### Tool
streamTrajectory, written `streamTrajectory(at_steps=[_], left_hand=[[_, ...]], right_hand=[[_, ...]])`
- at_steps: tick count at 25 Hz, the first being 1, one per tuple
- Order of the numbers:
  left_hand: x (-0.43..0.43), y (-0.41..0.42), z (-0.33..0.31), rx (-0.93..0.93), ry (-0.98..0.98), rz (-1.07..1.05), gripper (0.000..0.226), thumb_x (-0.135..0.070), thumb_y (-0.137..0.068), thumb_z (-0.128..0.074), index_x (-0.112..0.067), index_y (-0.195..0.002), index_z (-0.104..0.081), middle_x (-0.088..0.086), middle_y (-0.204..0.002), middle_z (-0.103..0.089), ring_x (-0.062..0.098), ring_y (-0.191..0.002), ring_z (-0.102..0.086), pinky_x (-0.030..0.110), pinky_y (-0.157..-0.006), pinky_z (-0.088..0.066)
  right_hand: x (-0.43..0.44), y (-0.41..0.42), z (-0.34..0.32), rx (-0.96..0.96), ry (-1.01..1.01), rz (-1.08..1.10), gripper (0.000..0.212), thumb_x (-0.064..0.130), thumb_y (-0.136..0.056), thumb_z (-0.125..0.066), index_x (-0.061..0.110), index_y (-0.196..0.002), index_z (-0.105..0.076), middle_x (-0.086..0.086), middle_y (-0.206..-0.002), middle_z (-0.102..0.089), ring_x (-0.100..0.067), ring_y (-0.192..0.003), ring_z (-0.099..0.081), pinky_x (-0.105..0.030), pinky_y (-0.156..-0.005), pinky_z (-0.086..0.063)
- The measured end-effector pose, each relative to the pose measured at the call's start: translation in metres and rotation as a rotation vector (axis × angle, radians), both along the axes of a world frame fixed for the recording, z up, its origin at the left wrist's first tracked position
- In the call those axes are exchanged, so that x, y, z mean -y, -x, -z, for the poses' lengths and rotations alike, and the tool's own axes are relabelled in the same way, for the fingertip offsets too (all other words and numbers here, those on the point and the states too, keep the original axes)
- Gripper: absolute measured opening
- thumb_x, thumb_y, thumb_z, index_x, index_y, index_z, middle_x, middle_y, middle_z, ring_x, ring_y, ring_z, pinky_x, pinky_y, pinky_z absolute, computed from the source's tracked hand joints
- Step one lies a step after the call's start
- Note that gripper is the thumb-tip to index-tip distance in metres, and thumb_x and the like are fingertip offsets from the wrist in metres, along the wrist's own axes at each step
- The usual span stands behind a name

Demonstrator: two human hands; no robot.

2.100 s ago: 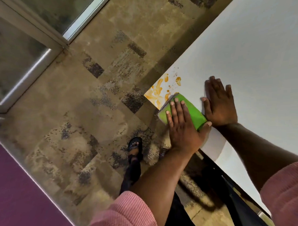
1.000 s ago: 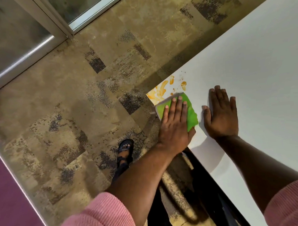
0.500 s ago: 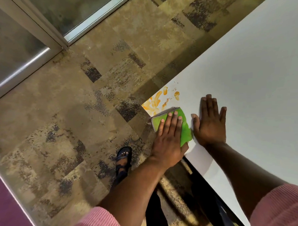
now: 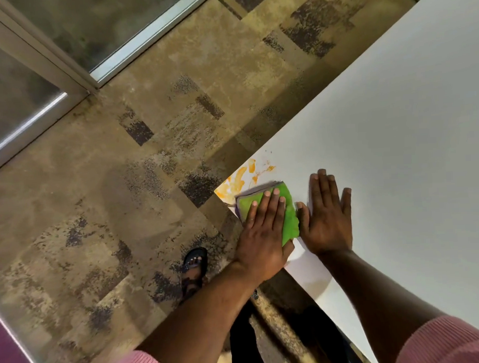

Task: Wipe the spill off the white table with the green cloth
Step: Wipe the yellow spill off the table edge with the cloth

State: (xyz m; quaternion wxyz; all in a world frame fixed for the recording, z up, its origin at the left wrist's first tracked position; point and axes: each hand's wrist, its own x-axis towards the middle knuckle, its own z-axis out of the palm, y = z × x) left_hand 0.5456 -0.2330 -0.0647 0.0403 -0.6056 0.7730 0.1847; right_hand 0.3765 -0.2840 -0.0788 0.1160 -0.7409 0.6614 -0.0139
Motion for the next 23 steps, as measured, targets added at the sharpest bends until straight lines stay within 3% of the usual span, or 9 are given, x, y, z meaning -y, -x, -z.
streamTrajectory(at_steps=[7,10,15,23], left_hand=[[0.075,-0.003,0.002,-0.016,0.044,-0.017,0.093,-0.064,-0.097,-0.033,-0.003,-0.163,-0.008,0.016,-0.172,-0.003,0.03,-0.16,0.001,0.048,-0.13,-0.003],[0.064,-0.005,-0.002,-0.053,0.035,-0.088,0.089,-0.06,-0.098,-0.027,-0.004,-0.163,-0.005,0.015,-0.173,0.0,0.029,-0.16,0.003,0.047,-0.13,-0.003],[-0.003,-0.02,-0.004,-0.005,-0.063,-0.026,0.092,-0.054,-0.096,-0.039,-0.003,-0.163,0.0,0.016,-0.172,0.008,0.032,-0.16,0.005,0.052,-0.128,-0.01],[0.036,-0.013,0.001,-0.072,0.046,-0.118,0.092,-0.053,-0.095,-0.045,-0.004,-0.163,-0.006,0.015,-0.173,0.0,0.03,-0.16,0.001,0.046,-0.13,-0.001]], right_hand=[[-0.001,0.002,0.006,-0.037,0.02,-0.026,0.071,0.048,-0.105,-0.018,0.012,-0.167,-0.013,-0.008,-0.176,-0.008,-0.024,-0.163,-0.003,-0.057,-0.13,-0.007],[-0.001,0.0,0.006,-0.02,0.034,-0.019,0.071,0.047,-0.106,-0.02,0.012,-0.167,-0.014,-0.008,-0.175,-0.01,-0.023,-0.163,-0.004,-0.056,-0.13,-0.006],[-0.002,0.0,0.006,-0.008,0.041,-0.001,0.069,0.047,-0.107,-0.022,0.014,-0.167,-0.013,-0.006,-0.176,-0.009,-0.022,-0.163,-0.003,-0.056,-0.13,-0.007],[-0.002,0.003,0.018,-0.027,0.047,-0.006,0.07,0.049,-0.106,-0.023,0.02,-0.168,-0.007,-0.002,-0.176,-0.005,-0.018,-0.163,0.001,-0.052,-0.131,-0.003]])
